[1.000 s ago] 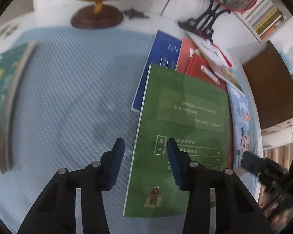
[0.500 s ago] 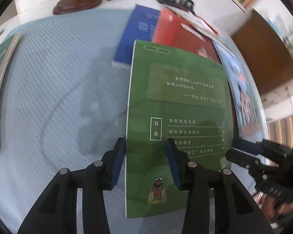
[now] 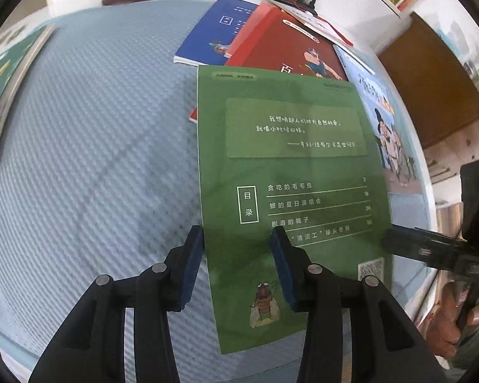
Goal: Organize books
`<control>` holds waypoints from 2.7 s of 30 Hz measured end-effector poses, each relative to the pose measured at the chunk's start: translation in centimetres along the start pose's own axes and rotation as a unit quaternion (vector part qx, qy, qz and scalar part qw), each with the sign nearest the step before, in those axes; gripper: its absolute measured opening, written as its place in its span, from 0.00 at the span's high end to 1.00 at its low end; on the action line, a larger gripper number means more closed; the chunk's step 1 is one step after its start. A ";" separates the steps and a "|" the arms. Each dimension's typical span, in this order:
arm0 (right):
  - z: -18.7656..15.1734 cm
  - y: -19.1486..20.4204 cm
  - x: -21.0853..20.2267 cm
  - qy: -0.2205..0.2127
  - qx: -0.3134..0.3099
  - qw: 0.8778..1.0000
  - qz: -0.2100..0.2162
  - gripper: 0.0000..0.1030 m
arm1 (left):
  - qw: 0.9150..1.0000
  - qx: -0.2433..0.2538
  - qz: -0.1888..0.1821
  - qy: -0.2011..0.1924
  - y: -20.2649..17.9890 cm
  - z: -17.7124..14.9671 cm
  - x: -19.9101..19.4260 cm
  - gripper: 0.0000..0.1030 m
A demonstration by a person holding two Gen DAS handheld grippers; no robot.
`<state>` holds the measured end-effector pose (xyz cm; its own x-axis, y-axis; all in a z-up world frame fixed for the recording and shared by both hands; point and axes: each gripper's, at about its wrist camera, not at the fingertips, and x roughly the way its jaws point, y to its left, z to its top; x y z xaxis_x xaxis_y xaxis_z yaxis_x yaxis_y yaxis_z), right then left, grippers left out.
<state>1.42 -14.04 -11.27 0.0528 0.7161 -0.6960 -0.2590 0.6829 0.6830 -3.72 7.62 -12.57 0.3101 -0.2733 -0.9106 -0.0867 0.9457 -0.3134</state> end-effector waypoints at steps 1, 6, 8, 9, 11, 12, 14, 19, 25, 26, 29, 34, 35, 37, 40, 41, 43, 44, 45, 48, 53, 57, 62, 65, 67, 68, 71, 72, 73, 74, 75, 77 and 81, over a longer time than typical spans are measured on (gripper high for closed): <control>0.2 0.2 -0.5 0.003 0.001 0.999 0.034 0.64 | 1.000 -0.008 -0.007 0.001 0.2 -0.2 -0.1 0.62; 1.1 1.1 0.7 0.022 -0.026 0.998 0.052 0.64 | 0.998 -0.042 -0.056 0.011 0.1 -0.5 0.4 0.62; 1.7 1.2 1.5 0.016 -0.035 0.999 0.029 0.66 | 0.998 -0.042 -0.052 0.008 -0.2 -0.9 0.4 0.62; 2.0 1.3 1.4 0.013 -0.035 0.999 0.032 0.69 | 0.998 -0.043 -0.049 0.007 -0.4 -1.0 0.4 0.62; 2.2 2.5 -0.1 -0.001 -0.055 0.998 0.042 0.75 | 0.996 -0.056 -0.063 0.006 -0.4 -1.2 0.2 0.61; 2.2 3.7 -0.9 -0.005 -0.078 0.996 0.035 0.75 | 0.995 -0.066 -0.076 0.005 -0.4 -1.4 -0.1 0.61; 1.9 6.3 -2.2 -0.005 -0.129 0.991 0.022 0.75 | 0.993 -0.075 -0.088 -0.008 -0.6 -1.6 -0.8 0.61; 1.6 12.7 -3.3 -0.002 -0.233 0.972 0.026 0.75 | 0.994 -0.080 -0.056 -0.038 -0.9 -2.2 -2.9 0.61; 0.3 15.8 1.0 0.059 -0.240 0.966 0.082 0.75 | 0.981 -0.163 -0.034 -0.096 4.1 -5.6 -7.7 0.61; 0.0 16.3 2.0 0.074 -0.238 0.964 0.092 0.75 | 0.975 -0.190 -0.023 -0.110 5.7 -6.8 -9.0 0.61; -1.2 17.4 5.2 0.114 -0.239 0.959 0.098 0.75 | 0.960 -0.238 0.067 -0.132 8.8 -9.6 -11.4 0.61; -2.4 16.7 8.0 0.143 -0.248 0.956 0.058 0.71 | 0.945 -0.283 0.115 -0.121 11.8 -13.4 -12.0 0.61; -2.4 16.1 8.4 0.142 -0.253 0.956 0.033 0.68 | 0.946 -0.280 0.109 -0.118 11.7 -13.8 -11.5 0.61; -2.4 14.6 9.0 0.143 -0.256 0.956 -0.008 0.47 | 0.952 -0.271 0.098 -0.106 11.7 -14.2 -10.8 0.59; -2.2 12.3 9.9 0.136 -0.256 0.956 -0.052 0.47 | 0.957 -0.265 0.074 -0.089 11.0 -14.3 -9.0 0.59; -2.1 11.9 10.1 0.130 -0.258 0.955 -0.069 0.47 | 0.959 -0.262 0.075 -0.081 10.8 -14.1 -8.2 0.59; -2.2 11.3 11.0 0.122 -0.265 0.951 -0.102 0.48 | 0.962 -0.249 0.086 -0.079 9.8 -13.1 -6.9 0.55; -2.3 11.1 11.3 0.117 -0.269 0.950 -0.109 0.50 | 0.964 -0.239 0.088 -0.081 9.5 -12.7 -6.9 0.52; -2.3 11.4 11.7 0.117 -0.270 0.949 -0.109 0.57 | 0.965 -0.232 0.097 -0.079 9.2 -12.6 -6.7 0.53; -3.2 11.4 13.0 0.126 -0.275 0.947 -0.106 0.63 | 0.966 -0.220 0.103 -0.082 8.9 -12.5 -6.4 0.52; -3.8 11.2 13.2 0.122 -0.276 0.948 -0.099 0.63 | 0.973 -0.205 0.066 -0.084 8.4 -12.9 -6.8 0.53; -2.7 10.1 13.0 0.129 -0.227 0.964 -0.058 0.63 | 0.958 -0.242 -0.033 -0.149 8.9 -14.0 -10.0 0.57; -1.6 7.6 13.2 0.145 -0.143 0.979 0.014 0.62 | 0.964 -0.196 -0.034 -0.177 6.2 -13.0 -12.2 0.63; -1.6 7.5 13.3 0.145 -0.137 0.980 0.018 0.62 | 0.969 -0.190 0.014 -0.157 5.9 -12.8 -10.2 0.65; -1.7 7.7 13.2 0.143 -0.138 0.980 0.017 0.62 | 0.966 -0.212 0.016 -0.149 7.0 -12.8 -9.1 0.76; -1.7 7.7 13.1 0.142 -0.137 0.980 0.017 0.62 | 0.963 -0.226 0.001 -0.145 8.0 -13.2 -8.7 0.83; -1.9 7.9 13.1 0.138 -0.139 0.981 0.016 0.62 | 0.959 -0.252 -0.026 -0.129 8.9 -13.3 -6.9 0.87; -2.0 7.2 12.1 0.138 -0.141 0.980 0.017 0.62 | 0.959 -0.252 -0.022 -0.130 8.7 -13.3 -6.7 0.87; -2.0 7.2 12.1 0.139 -0.141 0.980 0.017 0.62 | 0.957 -0.257 -0.027 -0.131 8.6 -13.2 -6.6 0.88; -2.0 7.2 12.1 0.140 -0.140 0.980 0.017 0.62 | 0.953 -0.269 -0.042 -0.134 8.9 -13.2 -6.5 0.90; -1.9 7.3 12.0 0.143 -0.136 0.980 0.017 0.62 | 0.949 -0.278 -0.054 -0.136 8.9 -13.5 -6.8 0.91; -1.4 7.1 11.7 0.160 -0.116 0.980 0.016 0.62 | 0.933 -0.310 -0.109 -0.149 9.6 -13.5 -7.3 0.93; -1.0 6.1 10.3 0.172 -0.092 0.980 0.041 0.43 | 0.906 -0.341 -0.191 -0.161 10.1 -13.4 -8.4 0.93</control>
<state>-0.57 -2.65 -14.44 -0.2957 0.6553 -0.6951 -0.4203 0.5642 0.7107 -19.87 17.16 -11.71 0.6909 -0.3886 -0.6096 -0.4467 0.4335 -0.7826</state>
